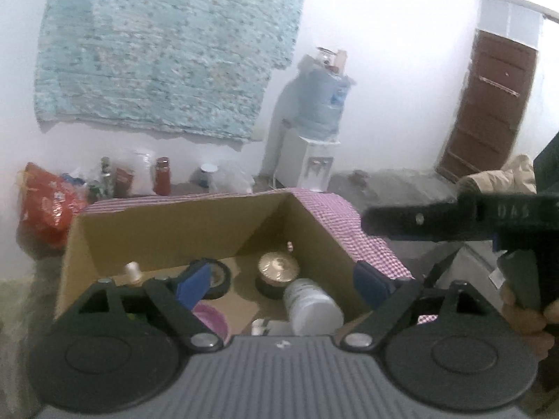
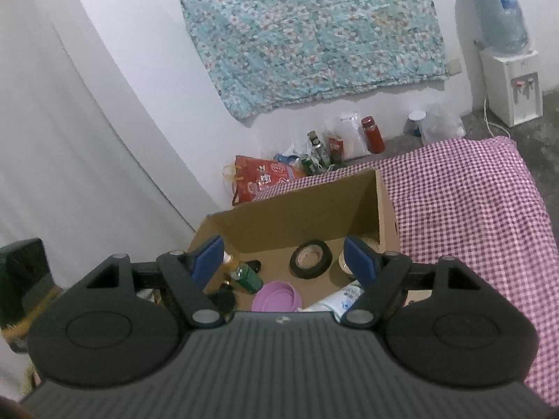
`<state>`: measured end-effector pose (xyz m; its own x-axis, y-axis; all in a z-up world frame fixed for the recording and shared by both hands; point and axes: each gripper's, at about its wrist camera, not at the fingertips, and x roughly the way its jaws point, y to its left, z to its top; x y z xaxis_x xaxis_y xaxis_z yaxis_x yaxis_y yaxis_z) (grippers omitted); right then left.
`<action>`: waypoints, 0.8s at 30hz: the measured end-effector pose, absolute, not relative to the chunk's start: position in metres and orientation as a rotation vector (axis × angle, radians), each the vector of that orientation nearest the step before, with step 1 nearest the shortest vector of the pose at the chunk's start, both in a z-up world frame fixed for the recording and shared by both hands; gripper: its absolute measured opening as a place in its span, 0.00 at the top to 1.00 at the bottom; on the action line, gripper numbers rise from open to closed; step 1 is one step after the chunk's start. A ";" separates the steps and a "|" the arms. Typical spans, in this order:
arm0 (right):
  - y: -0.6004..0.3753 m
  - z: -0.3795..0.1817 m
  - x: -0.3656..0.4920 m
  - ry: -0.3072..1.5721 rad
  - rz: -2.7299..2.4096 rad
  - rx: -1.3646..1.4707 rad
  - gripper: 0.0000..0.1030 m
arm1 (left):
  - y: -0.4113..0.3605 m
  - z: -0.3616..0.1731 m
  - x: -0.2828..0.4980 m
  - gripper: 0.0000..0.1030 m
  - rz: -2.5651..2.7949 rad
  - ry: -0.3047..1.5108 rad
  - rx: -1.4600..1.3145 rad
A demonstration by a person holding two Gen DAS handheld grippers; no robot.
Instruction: Organize rigid objects
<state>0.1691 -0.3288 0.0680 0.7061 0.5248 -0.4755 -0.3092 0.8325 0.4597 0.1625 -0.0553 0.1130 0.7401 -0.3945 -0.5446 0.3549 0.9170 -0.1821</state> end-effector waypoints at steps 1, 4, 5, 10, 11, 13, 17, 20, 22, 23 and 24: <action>-0.323 0.069 0.168 0.644 0.477 0.333 0.27 | -0.051 0.113 0.158 0.13 -0.397 0.611 -0.071; -0.306 0.069 0.163 0.680 0.471 0.193 0.29 | -0.039 0.110 0.145 0.13 -0.360 0.617 -0.078; -0.300 0.069 0.164 0.697 0.470 0.140 0.31 | -0.036 0.108 0.142 0.13 -0.352 0.619 -0.079; -0.273 0.062 0.177 0.806 0.488 -0.066 0.41 | -0.025 0.100 0.127 0.13 -0.327 0.630 -0.076; -0.267 0.060 0.181 0.826 0.486 -0.112 0.43 | -0.023 0.098 0.125 0.13 -0.324 0.633 -0.077; -0.253 0.056 0.187 0.862 0.486 -0.211 0.47 | -0.020 0.094 0.125 0.13 -0.323 0.640 -0.085; -0.231 0.046 0.202 0.924 0.485 -0.354 0.55 | -0.015 0.088 0.126 0.13 -0.335 0.649 -0.108; -0.220 0.038 0.213 0.966 0.488 -0.412 0.61 | -0.014 0.086 0.128 0.13 -0.339 0.645 -0.112; -0.216 0.034 0.221 0.988 0.495 -0.416 0.64 | -0.013 0.086 0.128 0.13 -0.341 0.646 -0.115; -0.217 0.032 0.224 1.004 0.503 -0.398 0.64 | -0.012 0.086 0.129 0.13 -0.342 0.647 -0.119; -0.218 0.031 0.227 1.011 0.507 -0.386 0.65 | -0.012 0.085 0.126 0.13 -0.342 0.646 -0.121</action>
<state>0.2270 -0.2178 0.0314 0.4330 0.2216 -0.8737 -0.5672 0.8203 -0.0731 0.1264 -0.0120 0.0848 0.7449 -0.3490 -0.5686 0.2742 0.9371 -0.2160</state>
